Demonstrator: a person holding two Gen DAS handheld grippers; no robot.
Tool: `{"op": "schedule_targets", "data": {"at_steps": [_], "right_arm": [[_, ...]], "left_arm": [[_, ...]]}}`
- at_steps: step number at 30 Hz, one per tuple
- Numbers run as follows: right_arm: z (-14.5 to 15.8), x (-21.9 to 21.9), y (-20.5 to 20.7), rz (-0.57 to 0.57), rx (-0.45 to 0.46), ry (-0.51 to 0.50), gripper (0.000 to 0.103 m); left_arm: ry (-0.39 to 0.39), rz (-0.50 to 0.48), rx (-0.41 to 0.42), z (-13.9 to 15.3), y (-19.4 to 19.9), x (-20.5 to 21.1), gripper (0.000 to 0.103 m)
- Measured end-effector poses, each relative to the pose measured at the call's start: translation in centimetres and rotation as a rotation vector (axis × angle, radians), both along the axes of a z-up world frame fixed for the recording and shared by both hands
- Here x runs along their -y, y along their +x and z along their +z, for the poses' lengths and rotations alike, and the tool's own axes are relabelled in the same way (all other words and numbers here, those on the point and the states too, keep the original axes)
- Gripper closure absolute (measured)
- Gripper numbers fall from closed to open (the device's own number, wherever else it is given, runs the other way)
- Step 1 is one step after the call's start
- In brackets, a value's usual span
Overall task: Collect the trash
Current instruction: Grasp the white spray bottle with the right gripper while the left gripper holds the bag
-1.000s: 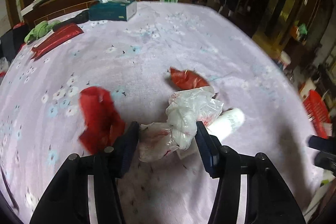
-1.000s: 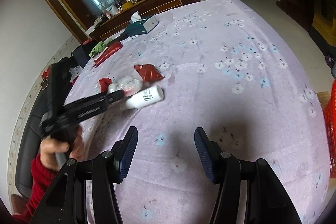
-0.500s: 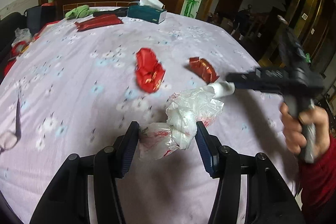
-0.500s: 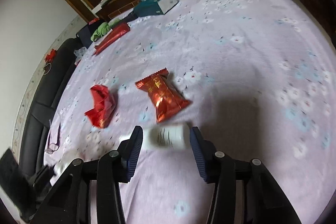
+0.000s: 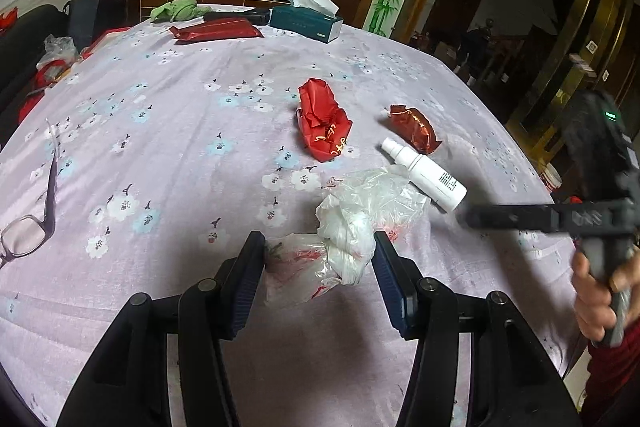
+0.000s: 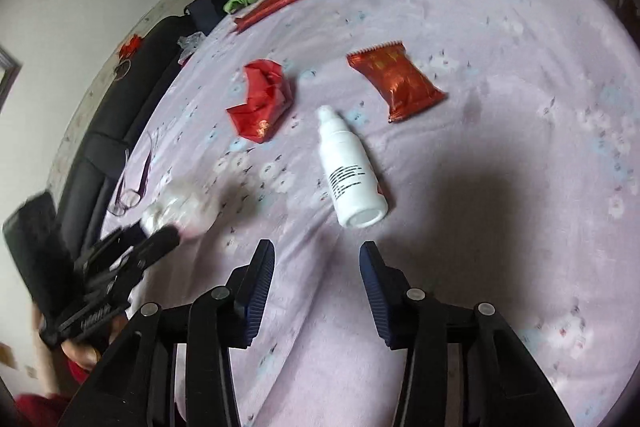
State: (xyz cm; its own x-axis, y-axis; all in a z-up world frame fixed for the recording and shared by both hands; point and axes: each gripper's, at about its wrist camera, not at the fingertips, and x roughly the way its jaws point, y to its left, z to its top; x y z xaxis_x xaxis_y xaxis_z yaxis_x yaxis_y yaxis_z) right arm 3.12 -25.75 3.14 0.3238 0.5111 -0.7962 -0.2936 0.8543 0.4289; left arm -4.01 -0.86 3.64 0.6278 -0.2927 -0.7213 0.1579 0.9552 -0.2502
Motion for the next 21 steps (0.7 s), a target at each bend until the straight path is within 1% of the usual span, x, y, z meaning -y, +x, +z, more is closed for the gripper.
{"op": "schedule_targets", "data": {"at_steps": [2, 4, 7, 10, 12, 13, 14, 18, 21], "right_arm": [[1.3, 0.0, 0.0, -0.018, 0.072, -0.03, 0.055], [1.7, -0.3, 0.7, -0.036, 0.108, -0.081, 0.055], [1.1, -1.3, 2.2, -0.037, 0.12, -0.101, 0.055], [-0.4, -2.4, 3.9, -0.044, 0.105, -0.164, 0.055], [-1.6, -2.8, 4.7, -0.044, 0.09, -0.181, 0.06], [-1.9, -3.0, 5.0, -0.047, 0.084, -0.189, 0.065], [-2.3, -3.1, 5.2, -0.052, 0.078, -0.193, 0.065], [-2.2, -3.5, 4.3, -0.06, 0.107, -0.229, 0.068], [-1.9, -3.2, 2.9, -0.083, 0.117, -0.222, 0.071]], "left_arm": [[-0.001, 0.005, 0.001, -0.1, 0.0, 0.0, 0.05], [-0.003, 0.008, 0.003, -0.2, 0.0, 0.1, 0.05], [0.003, 0.009, 0.003, -0.4, -0.1, 0.2, 0.05], [0.001, 0.014, -0.003, -0.7, 0.1, -0.1, 0.05], [-0.004, 0.019, -0.009, -0.8, 0.2, -0.3, 0.05], [-0.004, 0.019, -0.011, -0.9, 0.3, -0.3, 0.05], [-0.001, 0.019, -0.014, -1.0, 0.3, -0.3, 0.05], [0.004, 0.02, -0.025, -1.5, 0.5, -0.3, 0.05], [0.015, 0.02, -0.03, -1.6, 0.5, -0.2, 0.05]]}}
